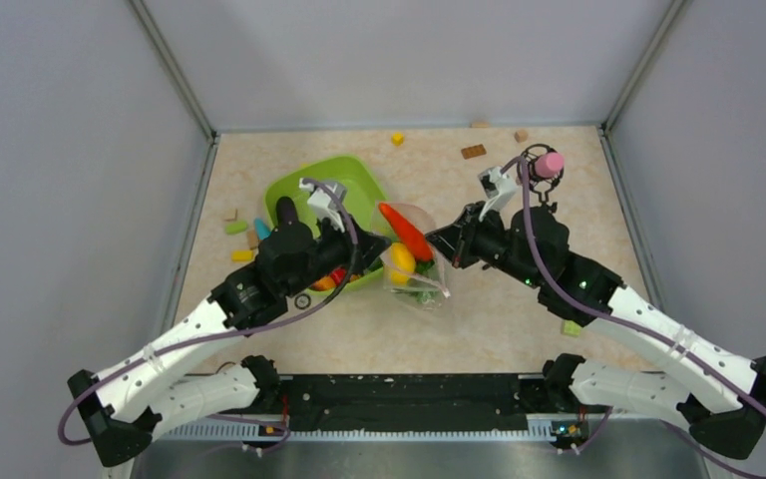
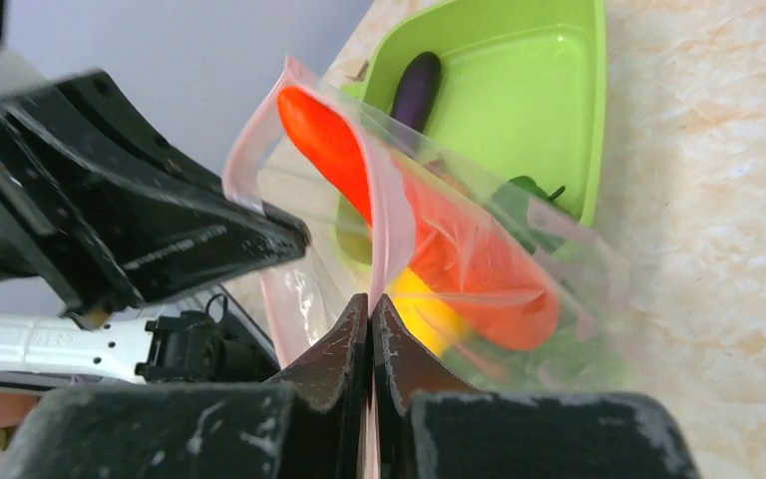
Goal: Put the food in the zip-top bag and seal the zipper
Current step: Adjust the zipper food storage bag at the center of the board.
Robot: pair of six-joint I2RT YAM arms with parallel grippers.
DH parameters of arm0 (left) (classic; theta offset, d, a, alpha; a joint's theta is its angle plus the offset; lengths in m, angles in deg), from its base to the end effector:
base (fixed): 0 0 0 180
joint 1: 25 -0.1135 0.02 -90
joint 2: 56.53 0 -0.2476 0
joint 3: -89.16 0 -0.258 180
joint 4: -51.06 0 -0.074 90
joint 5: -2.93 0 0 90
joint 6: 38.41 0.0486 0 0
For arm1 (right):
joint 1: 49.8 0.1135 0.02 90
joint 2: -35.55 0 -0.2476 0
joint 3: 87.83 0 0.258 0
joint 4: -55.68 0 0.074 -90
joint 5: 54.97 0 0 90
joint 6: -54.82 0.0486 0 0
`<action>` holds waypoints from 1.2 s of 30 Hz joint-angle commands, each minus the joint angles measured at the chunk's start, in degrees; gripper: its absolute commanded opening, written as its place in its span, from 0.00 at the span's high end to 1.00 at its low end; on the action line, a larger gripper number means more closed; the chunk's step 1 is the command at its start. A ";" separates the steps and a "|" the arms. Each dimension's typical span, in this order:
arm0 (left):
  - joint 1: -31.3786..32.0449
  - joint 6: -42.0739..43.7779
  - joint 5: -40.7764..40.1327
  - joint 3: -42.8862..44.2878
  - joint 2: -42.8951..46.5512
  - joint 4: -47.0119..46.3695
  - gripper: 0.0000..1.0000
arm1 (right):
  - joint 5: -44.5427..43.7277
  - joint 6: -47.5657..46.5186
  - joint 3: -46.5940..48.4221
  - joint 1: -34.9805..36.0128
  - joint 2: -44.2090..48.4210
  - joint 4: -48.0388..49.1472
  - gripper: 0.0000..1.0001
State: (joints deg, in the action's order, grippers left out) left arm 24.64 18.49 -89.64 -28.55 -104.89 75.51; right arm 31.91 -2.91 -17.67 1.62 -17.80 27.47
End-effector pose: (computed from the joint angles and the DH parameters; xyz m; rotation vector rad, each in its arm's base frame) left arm 0.1483 -0.1711 0.3383 0.2340 1.8521 -0.9942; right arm 0.1513 0.1854 0.3625 -0.2718 1.8633 0.9897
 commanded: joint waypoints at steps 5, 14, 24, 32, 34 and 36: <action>0.19 10.15 -2.21 16.83 -7.20 -0.17 1.00 | -17.34 -2.75 4.50 -0.44 5.98 -8.52 1.00; -0.14 15.78 1.04 21.41 -17.44 2.85 1.00 | -21.15 0.63 -2.15 -0.39 9.80 -6.84 1.00; -0.08 14.55 25.43 26.69 -29.79 -0.19 1.00 | -26.16 2.21 0.89 -0.41 1.41 -8.33 1.00; -0.08 14.95 17.78 32.66 -29.51 2.96 1.00 | -33.76 2.32 8.94 -0.40 -5.37 -10.93 1.00; -0.12 16.38 12.87 35.84 -29.63 5.57 1.00 | -34.25 0.63 12.21 -0.38 -6.08 -11.82 1.00; -0.24 18.08 9.04 38.99 -30.00 7.42 1.00 | -33.53 -1.27 14.14 -0.41 -6.32 -12.13 1.00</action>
State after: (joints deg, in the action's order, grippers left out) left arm 24.54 33.70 -72.68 2.97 -135.99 82.75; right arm 0.88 -1.11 -10.59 1.44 -24.16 15.29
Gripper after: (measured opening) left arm 0.015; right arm 0.005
